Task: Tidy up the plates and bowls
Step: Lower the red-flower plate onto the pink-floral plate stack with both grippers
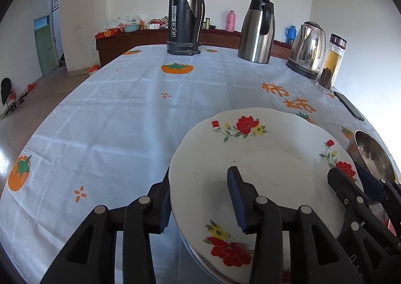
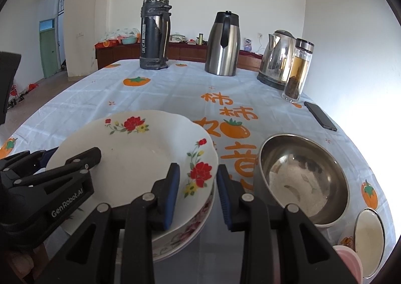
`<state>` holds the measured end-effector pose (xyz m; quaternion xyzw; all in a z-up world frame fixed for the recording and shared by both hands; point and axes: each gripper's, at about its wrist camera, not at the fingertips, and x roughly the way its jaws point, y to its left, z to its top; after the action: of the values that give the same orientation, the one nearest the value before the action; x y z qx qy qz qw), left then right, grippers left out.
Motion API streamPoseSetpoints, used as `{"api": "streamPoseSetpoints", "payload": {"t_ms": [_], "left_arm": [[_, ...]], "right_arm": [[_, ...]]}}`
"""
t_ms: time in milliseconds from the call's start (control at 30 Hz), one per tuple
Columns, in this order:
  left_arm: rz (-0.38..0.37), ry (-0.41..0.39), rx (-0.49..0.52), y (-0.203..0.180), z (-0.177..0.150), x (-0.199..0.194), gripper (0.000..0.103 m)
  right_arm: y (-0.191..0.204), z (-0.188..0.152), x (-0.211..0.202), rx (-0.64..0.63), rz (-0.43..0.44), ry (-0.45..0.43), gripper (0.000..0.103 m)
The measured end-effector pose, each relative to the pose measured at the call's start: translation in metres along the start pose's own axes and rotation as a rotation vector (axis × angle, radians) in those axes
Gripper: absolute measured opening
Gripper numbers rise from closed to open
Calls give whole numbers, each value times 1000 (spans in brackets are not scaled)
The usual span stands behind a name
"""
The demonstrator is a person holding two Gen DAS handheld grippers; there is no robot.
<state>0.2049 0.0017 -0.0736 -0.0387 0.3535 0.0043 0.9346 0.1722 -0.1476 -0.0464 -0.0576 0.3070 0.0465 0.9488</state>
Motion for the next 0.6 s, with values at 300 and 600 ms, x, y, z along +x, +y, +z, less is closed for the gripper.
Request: {"api": "streamPoseSetpoints", "payload": {"t_ms": [300, 600], "left_arm": [[-39, 10, -15, 4, -1, -1, 46], [-41, 31, 1, 1, -2, 2, 49]], "right_arm": [[0, 0, 0, -9, 11, 9, 33], [0, -1, 4, -13, 24, 39, 35]]}}
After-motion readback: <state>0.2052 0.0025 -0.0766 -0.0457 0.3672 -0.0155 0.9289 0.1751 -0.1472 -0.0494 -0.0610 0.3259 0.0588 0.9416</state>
